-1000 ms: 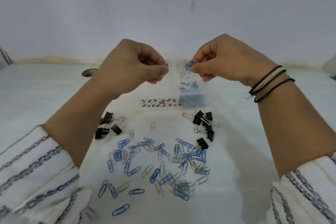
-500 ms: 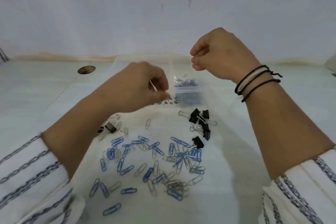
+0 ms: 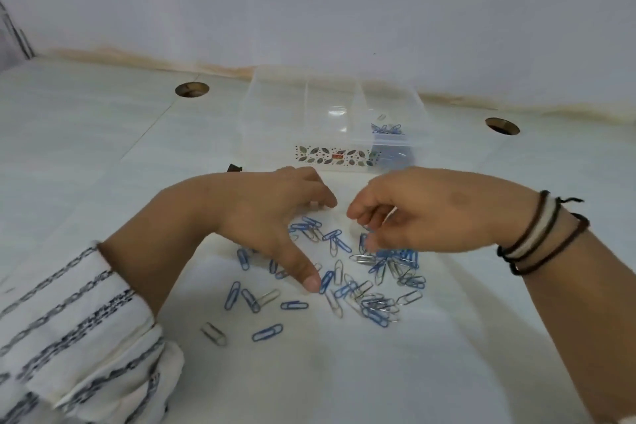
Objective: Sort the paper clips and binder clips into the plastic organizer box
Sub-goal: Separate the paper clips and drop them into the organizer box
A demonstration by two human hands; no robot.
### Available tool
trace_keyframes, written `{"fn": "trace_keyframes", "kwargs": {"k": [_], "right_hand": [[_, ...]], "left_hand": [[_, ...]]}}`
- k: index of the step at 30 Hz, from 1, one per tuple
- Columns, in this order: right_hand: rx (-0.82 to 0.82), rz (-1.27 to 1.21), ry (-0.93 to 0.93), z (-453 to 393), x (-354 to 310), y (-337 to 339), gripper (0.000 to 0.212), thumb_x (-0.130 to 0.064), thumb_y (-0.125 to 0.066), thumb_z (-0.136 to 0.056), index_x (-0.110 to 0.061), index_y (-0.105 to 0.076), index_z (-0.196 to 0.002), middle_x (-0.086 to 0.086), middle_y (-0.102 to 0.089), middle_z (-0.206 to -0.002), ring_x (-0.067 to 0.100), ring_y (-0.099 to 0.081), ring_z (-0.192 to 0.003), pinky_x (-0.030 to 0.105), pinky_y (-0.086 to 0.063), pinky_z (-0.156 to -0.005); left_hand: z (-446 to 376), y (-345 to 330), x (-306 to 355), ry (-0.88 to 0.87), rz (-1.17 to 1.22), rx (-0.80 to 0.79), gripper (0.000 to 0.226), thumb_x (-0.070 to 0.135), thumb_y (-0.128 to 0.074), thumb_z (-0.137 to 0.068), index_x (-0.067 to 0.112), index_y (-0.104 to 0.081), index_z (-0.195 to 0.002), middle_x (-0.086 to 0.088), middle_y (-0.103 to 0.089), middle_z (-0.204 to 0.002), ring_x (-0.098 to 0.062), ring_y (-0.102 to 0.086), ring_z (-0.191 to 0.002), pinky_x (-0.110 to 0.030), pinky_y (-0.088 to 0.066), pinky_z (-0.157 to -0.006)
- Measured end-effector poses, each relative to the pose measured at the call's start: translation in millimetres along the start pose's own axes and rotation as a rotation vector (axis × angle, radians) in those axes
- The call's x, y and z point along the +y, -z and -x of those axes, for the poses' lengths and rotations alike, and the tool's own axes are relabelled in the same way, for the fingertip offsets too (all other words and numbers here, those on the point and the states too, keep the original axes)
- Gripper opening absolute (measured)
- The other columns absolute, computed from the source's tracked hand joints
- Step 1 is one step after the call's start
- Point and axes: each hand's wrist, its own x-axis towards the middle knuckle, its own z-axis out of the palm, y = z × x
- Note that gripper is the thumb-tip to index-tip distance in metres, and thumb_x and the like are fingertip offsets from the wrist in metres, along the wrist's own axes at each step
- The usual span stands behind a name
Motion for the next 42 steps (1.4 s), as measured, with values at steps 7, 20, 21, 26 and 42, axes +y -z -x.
{"fn": "trace_keyframes", "kwargs": {"k": [7,20,21,26,42], "right_hand": [[-0.005,0.217,0.009,8,-8,-25,0.081,-0.075,-0.07,-0.07,-0.026,-0.056,-0.132,-0.011,-0.051,-0.112,0.011,-0.054,-0.102,0.034,-0.05,-0.09],[0.15,0.172,0.06,3,5,-27,0.068,-0.072,-0.064,-0.078,-0.03,-0.062,-0.131,-0.012,-0.058,-0.109,0.01,-0.058,-0.098,0.034,-0.053,-0.087],[0.138,0.184,0.061,1,5,-29,0.069,-0.073,-0.065,-0.077,-0.03,-0.062,-0.131,-0.011,-0.057,-0.109,0.011,-0.057,-0.099,0.034,-0.053,-0.088],[0.182,0.136,0.112,-10,1,-38,0.036,-0.049,-0.07,-0.089,-0.03,-0.07,-0.119,-0.013,-0.053,-0.093,0.008,-0.055,-0.088,0.029,-0.05,-0.082],[0.632,-0.526,-0.083,-10,30,-19,0.011,-0.017,-0.08,-0.085,-0.025,-0.081,-0.093,-0.004,-0.079,-0.08,0.002,-0.071,-0.069,0.014,-0.057,-0.07]], "left_hand": [[-8,-12,4,-0.029,-0.008,0.077,0.093,0.066,-0.084,-0.066,0.035,-0.047,-0.145,0.012,-0.043,-0.129,-0.009,-0.044,-0.12,-0.032,-0.044,-0.102],[-20,-19,0,-0.116,0.174,0.252,0.015,0.029,-0.082,-0.086,0.029,-0.082,-0.101,0.015,-0.075,-0.095,0.0,-0.069,-0.082,-0.019,-0.054,-0.078],[-19,-18,0,-0.117,0.168,0.258,0.017,0.033,-0.081,-0.086,0.03,-0.081,-0.102,0.015,-0.073,-0.097,0.0,-0.069,-0.084,-0.021,-0.055,-0.079],[-13,-16,3,-0.085,0.137,0.214,0.041,0.049,-0.085,-0.077,0.031,-0.075,-0.113,0.015,-0.068,-0.105,-0.001,-0.066,-0.092,-0.025,-0.056,-0.086],[-19,-12,12,0.002,0.586,0.598,0.011,0.016,-0.083,-0.084,0.024,-0.084,-0.09,0.015,-0.077,-0.071,0.004,-0.069,-0.061,-0.004,-0.047,-0.06]]}}
